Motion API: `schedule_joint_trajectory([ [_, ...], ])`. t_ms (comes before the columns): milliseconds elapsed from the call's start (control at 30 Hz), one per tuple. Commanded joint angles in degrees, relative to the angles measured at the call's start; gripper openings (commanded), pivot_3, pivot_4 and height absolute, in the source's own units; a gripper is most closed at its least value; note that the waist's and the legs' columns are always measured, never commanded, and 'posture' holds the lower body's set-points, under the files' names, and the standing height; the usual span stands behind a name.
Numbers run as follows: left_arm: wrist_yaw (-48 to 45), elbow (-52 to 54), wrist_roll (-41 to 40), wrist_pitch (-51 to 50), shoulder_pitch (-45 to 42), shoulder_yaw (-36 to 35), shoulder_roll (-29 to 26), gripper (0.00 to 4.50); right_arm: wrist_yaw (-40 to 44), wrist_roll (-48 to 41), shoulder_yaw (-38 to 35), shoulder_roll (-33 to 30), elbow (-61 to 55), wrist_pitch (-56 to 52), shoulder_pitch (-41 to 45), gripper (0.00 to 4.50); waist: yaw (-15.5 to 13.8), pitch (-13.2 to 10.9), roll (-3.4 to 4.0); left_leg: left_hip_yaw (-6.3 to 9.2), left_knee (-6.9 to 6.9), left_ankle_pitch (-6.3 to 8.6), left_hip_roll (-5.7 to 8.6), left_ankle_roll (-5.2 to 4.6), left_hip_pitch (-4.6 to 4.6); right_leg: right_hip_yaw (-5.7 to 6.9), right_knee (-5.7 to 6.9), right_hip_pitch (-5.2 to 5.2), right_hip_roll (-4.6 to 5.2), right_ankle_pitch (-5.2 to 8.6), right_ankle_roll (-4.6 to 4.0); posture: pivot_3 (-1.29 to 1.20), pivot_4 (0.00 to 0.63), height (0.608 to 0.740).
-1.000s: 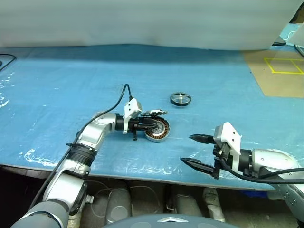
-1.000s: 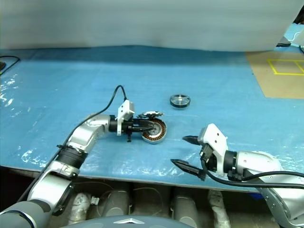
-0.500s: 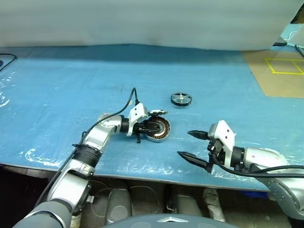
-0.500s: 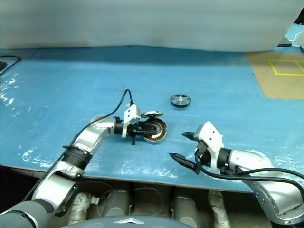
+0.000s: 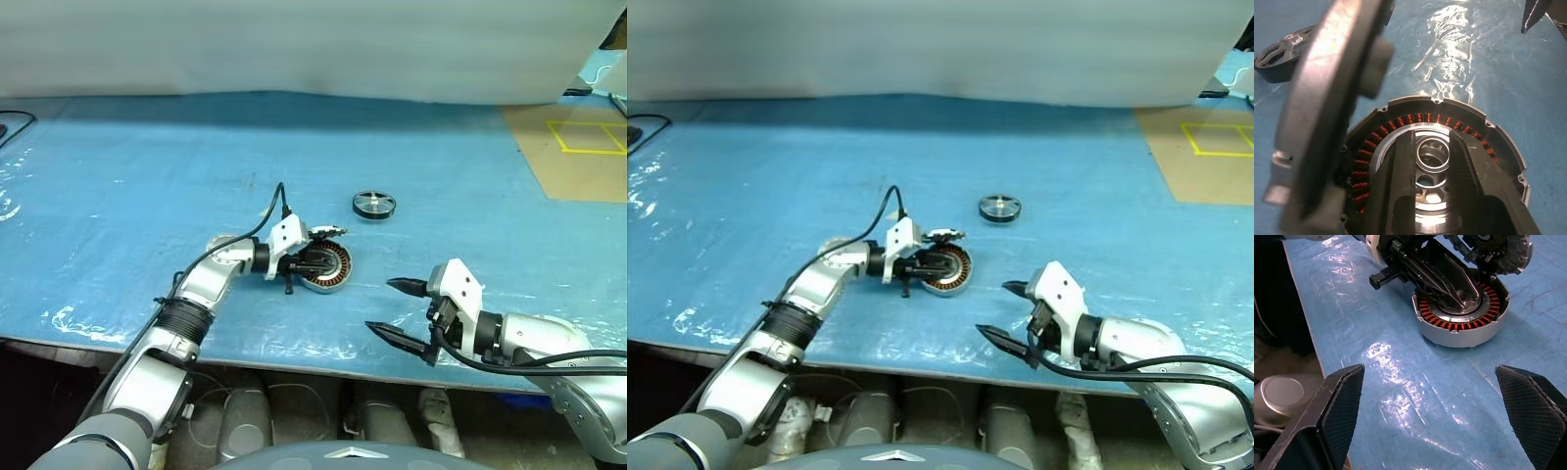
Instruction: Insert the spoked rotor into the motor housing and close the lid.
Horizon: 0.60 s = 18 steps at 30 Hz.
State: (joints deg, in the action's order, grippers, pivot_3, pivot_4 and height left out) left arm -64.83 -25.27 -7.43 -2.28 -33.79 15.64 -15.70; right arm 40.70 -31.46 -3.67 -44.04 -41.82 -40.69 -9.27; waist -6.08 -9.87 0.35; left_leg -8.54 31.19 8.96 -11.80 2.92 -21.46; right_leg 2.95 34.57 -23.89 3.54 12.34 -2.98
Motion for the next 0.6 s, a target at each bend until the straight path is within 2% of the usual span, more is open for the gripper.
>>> schedule_joint_trajectory([
  [33, -0.18, -0.09, 1.34, 0.6, -0.42, 0.65, -0.76, 0.69, -0.39, -0.03, 0.16, 0.08, -1.47, 0.57, 0.91, 4.5, 0.0, 0.0, 0.0, 0.0, 0.0, 0.0, 0.0, 0.0, 0.0, 0.0, 0.0, 0.0, 0.0, 0.0, 0.0, 0.0, 0.15, 0.74],
  [200, -2.0, 1.14, 0.52, -1.66, -0.46, 0.52, -1.48, 0.69, -0.91, 0.01, 0.31, -0.02, -1.25, 0.4, 1.51, 4.5, 0.04, 0.0, 0.0, 0.0, 0.0, 0.0, 0.0, 0.0, 0.03, 0.0, 0.01, 0.01, 0.0, 0.0, 0.0, 0.0, 0.15, 0.74],
  [600, 1.08, -1.05, 3.54, 0.67, -1.4, 1.07, -0.98, 0.69, -2.62, -0.23, 0.65, 0.01, -1.38, -0.68, 2.86, 4.5, 0.03, 0.0, 0.0, 0.0, 0.01, 0.0, 0.0, 0.0, 0.04, 0.0, 0.01, 0.03, 0.0, 0.0, 0.0, 0.0, 0.15, 0.74],
])
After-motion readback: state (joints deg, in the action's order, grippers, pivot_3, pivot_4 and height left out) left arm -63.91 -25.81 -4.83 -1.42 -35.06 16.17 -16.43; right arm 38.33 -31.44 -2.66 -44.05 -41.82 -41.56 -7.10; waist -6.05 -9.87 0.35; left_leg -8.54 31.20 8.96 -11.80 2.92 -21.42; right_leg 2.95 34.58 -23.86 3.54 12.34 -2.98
